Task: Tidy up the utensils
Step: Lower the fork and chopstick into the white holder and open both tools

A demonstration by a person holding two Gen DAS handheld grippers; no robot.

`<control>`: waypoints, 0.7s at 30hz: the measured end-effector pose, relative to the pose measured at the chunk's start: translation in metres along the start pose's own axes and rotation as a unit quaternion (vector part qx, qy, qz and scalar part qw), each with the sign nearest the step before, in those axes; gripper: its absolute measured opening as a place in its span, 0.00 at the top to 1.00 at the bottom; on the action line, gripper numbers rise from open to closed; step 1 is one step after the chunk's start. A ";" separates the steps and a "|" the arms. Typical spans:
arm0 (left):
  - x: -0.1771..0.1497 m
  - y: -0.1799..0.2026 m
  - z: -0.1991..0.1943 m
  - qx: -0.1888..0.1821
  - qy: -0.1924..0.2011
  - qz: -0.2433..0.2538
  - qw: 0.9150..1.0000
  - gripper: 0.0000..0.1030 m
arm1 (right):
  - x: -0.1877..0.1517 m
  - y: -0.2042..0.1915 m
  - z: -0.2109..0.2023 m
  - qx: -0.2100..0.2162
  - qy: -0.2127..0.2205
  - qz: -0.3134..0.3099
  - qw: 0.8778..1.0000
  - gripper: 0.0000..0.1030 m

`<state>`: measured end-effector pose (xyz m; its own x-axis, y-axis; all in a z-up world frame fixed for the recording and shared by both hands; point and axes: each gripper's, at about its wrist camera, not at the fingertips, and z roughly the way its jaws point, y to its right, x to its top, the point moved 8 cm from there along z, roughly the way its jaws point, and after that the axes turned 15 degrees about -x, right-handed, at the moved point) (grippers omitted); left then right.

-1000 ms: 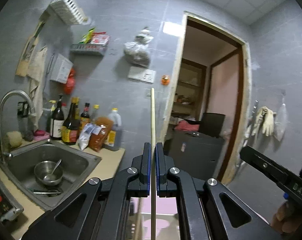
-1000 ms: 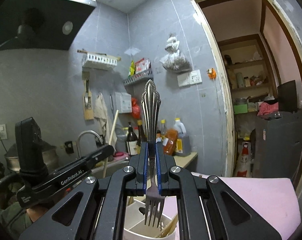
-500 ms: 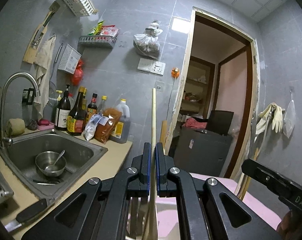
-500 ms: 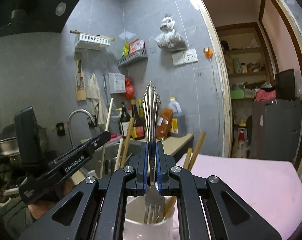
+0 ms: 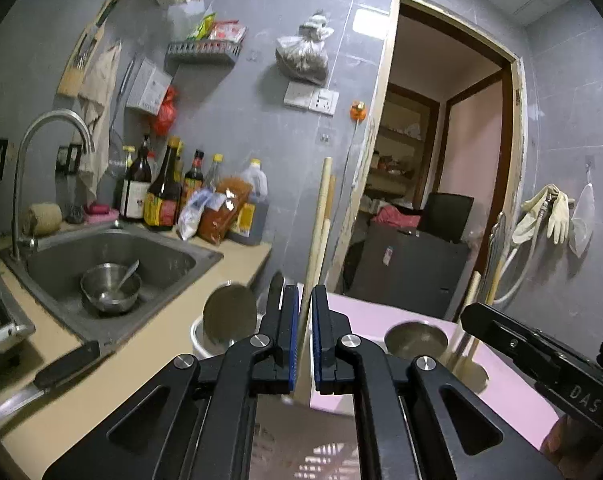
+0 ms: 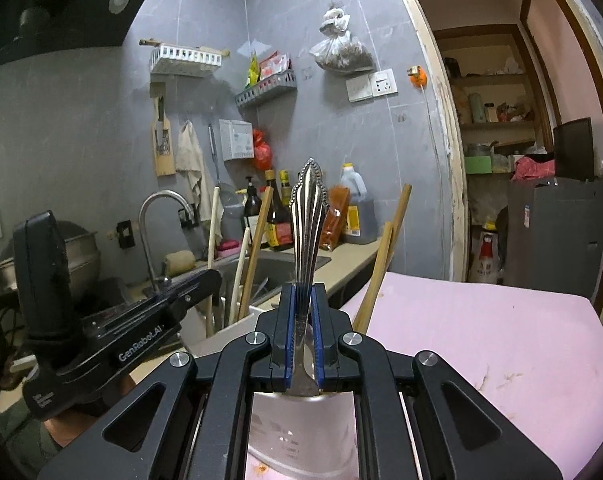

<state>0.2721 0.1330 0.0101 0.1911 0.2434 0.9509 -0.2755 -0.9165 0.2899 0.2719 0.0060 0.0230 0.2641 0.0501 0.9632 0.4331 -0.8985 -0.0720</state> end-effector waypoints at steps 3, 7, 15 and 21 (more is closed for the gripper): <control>-0.006 -0.002 -0.002 -0.010 -0.013 -0.018 1.000 0.95 | -0.005 0.001 0.001 -0.001 -0.009 0.003 1.000 0.93; -0.009 -0.002 -0.010 -0.020 -0.017 -0.036 0.999 0.91 | -0.007 0.003 -0.003 -0.003 -0.013 0.006 1.000 0.89; 0.000 0.010 -0.025 -0.029 -0.010 -0.044 0.999 0.76 | 0.000 0.014 -0.022 -0.016 0.003 0.017 1.000 0.77; 0.005 0.029 -0.031 -0.035 -0.013 -0.034 0.999 0.64 | 0.011 0.029 -0.041 -0.035 0.022 0.032 0.999 0.65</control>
<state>0.2359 0.1176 0.0271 0.2363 0.2955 0.9257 -0.3268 -0.8730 0.3621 0.2522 -0.0372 0.0418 0.2499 -0.0269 0.9679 0.3547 -0.9276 -0.1173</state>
